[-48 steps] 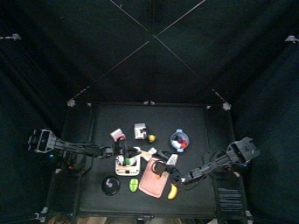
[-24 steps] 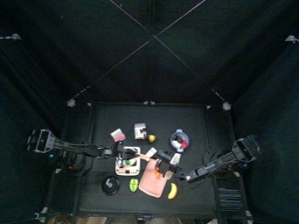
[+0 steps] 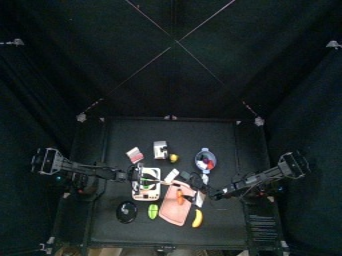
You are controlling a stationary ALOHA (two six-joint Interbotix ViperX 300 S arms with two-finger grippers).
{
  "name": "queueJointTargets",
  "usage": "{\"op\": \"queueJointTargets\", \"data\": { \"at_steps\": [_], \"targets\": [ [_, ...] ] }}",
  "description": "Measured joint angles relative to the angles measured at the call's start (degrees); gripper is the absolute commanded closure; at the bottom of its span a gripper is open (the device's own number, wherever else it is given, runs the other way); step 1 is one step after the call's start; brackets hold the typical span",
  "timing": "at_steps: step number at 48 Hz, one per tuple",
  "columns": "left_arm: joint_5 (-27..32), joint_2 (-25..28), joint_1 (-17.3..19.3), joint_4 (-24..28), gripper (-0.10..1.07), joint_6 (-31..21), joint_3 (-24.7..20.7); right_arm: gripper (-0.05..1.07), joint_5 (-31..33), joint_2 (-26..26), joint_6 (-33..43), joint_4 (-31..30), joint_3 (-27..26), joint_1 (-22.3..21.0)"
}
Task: Grab cleaver with other hand
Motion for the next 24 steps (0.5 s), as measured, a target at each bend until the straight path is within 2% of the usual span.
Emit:
{"op": "queueJointTargets", "data": {
  "at_steps": [5, 12, 24],
  "targets": [
    [-0.09, 0.0, 0.0, 0.0, 0.48, 0.0, 0.0, -0.01, -3.52, -2.9, 0.09, -0.44, 1.76, -2.2],
    [0.0, 0.0, 0.0, -0.09, 0.48, 0.0, 0.0, -0.01, -4.83, -5.89, 0.62, -0.18, 3.69, -4.92],
    [-0.09, 0.0, 0.0, -0.18, 0.48, 0.0, 0.09, -0.01, -4.92, -6.59, 0.26, 3.6, 3.78, -7.82]
  ]
}}
